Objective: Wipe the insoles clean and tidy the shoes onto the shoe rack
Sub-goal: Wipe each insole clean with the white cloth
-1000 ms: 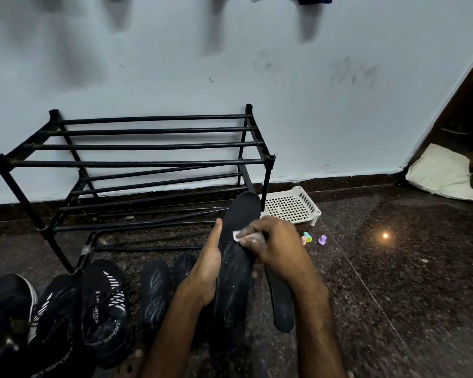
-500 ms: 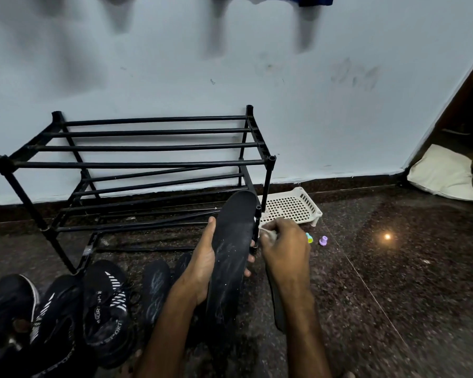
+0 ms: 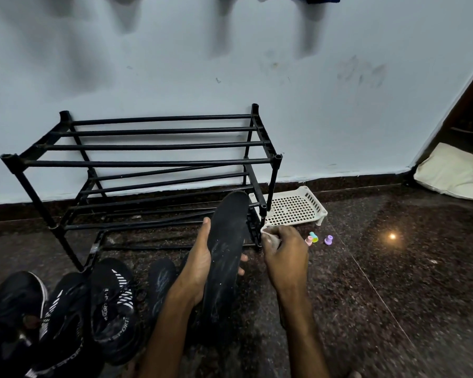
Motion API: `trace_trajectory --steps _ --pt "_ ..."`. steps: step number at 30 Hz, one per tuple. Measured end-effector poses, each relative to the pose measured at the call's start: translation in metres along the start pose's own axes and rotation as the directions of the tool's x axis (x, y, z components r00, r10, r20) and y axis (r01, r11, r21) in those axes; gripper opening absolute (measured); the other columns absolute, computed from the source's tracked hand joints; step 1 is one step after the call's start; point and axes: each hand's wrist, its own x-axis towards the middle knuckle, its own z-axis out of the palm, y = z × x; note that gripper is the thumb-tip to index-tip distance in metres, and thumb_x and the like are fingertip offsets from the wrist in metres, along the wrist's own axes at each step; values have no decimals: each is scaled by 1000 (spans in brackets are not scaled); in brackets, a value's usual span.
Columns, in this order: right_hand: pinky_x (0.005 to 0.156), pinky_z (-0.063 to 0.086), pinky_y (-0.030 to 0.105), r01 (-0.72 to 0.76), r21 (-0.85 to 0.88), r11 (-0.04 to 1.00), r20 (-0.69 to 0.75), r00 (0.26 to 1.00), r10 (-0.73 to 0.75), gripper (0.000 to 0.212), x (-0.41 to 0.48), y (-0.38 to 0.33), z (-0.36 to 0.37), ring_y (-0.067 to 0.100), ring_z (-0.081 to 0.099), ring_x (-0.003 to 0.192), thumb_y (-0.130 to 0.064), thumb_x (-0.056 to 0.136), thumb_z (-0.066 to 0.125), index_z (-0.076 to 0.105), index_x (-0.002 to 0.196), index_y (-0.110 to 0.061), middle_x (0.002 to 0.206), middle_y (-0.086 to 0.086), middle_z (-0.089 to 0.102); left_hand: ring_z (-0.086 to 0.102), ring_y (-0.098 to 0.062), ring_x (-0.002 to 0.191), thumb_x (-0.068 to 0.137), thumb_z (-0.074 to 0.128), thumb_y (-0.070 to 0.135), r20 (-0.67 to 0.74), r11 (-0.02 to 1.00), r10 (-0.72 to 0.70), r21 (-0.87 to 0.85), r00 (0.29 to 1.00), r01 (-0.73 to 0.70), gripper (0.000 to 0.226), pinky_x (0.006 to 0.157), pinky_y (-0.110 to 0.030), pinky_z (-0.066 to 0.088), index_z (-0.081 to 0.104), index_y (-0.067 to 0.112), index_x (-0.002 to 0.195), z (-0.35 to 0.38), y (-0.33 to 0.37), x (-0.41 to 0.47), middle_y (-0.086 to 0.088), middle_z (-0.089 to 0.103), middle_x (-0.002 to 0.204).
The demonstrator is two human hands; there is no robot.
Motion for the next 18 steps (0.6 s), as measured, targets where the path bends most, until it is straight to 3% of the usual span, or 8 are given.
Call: trace_trajectory --steps 2,4,6,10,12,14,16,18 --pt "72 47 12 48 175 983 -28 999 -44 12 -2 -7 2 2 60 86 -17 88 71 71 100 -16 98 -6 65 66 -29 63 96 31 62 -39 999 42 16 998 -41 73 54 -37 55 69 1 109 1 0 2 -23 67 84" --pt "73 46 8 128 300 945 46 988 -148 11 -5 -19 7 -2 60 88 -17 88 71 71 99 -17 99 -8 66 68 -30 74 96 31 63 -42 999 35 2 999 -35 73 63 -39 55 69 3 116 1 -2 2 -23 71 95" --pt "75 44 7 221 295 930 108 959 -262 8 -8 -22 13 -1 60 89 -18 88 71 72 95 -18 95 -9 66 68 -31 83 96 31 63 -42 999 4 -37 999 -6 73 72 -40 54 70 5 116 0 -6 0 -23 71 103" --pt "71 41 3 110 96 989 82 990 -118 7 -8 2 18 -1 57 81 -16 88 69 71 95 -17 94 -7 63 64 -33 59 89 34 67 -91 1000 -19 -10 996 18 78 57 -38 56 76 2 95 -6 -9 0 -29 67 82" --pt "71 39 -1 95 126 987 21 995 -98 10 -5 8 15 3 60 84 -14 87 71 72 97 -15 95 -5 65 62 -33 55 88 34 69 -103 999 -39 -29 994 36 80 54 -37 55 75 1 93 -7 -8 1 -29 66 76" --pt "75 43 4 186 220 958 17 981 -194 11 -3 2 12 0 61 87 -16 86 73 73 98 -16 96 -7 67 63 -33 57 87 34 70 -78 998 -46 -51 996 42 83 55 -38 55 70 -3 104 -6 -6 1 -28 67 79" --pt "79 49 13 267 309 913 100 945 -310 12 -5 -8 10 0 62 91 -18 87 73 75 99 -19 97 -10 67 68 -32 64 89 33 68 -27 991 -66 -115 997 62 81 55 -38 57 67 -2 112 -3 -5 0 -26 70 88" --pt "82 50 19 314 272 910 165 916 -366 13 -6 -8 12 0 62 93 -22 89 70 75 101 -22 98 -12 67 70 -29 67 94 29 65 7 987 -90 -133 996 90 80 52 -37 58 66 -3 116 -1 -5 -2 -24 71 92"
